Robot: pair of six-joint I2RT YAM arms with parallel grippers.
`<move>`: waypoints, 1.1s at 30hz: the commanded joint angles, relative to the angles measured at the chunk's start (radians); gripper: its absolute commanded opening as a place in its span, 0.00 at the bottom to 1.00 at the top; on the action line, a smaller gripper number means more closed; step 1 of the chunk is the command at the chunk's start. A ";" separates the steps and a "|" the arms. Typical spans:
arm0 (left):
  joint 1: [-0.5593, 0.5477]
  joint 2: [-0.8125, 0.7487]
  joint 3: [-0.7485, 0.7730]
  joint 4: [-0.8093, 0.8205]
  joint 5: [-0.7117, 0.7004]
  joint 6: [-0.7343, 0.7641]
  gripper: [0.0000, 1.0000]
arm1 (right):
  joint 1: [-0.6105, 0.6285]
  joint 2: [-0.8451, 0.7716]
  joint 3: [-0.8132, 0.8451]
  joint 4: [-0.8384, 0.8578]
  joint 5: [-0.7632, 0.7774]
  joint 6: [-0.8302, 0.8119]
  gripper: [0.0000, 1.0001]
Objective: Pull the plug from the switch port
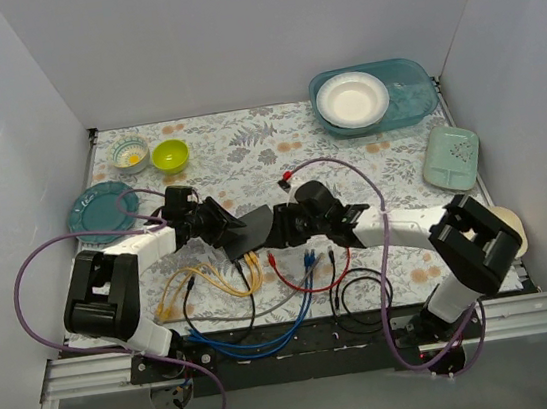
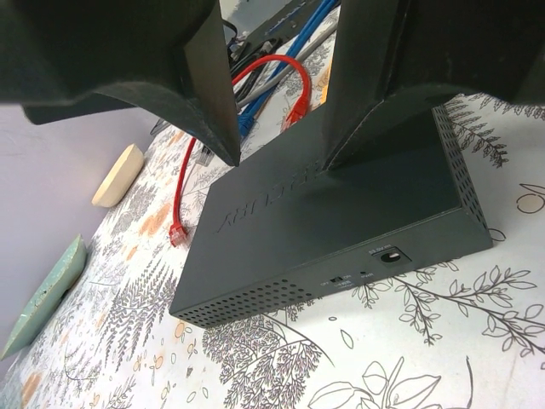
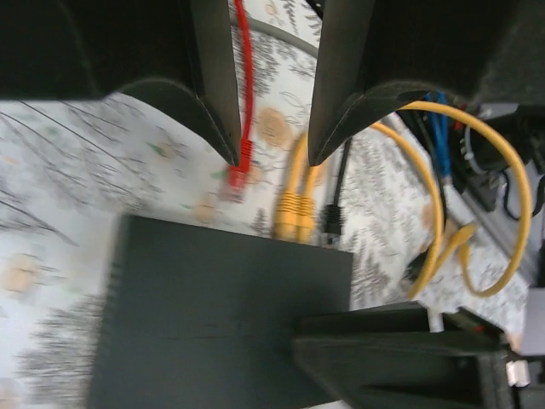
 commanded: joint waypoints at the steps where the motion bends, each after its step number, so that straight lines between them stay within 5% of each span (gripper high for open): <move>1: 0.008 0.012 -0.019 -0.017 -0.002 0.013 0.43 | 0.056 0.126 0.079 0.128 -0.147 0.057 0.43; 33: 0.022 0.009 -0.045 -0.023 0.027 0.030 0.43 | 0.017 0.388 0.009 0.448 -0.047 0.504 0.44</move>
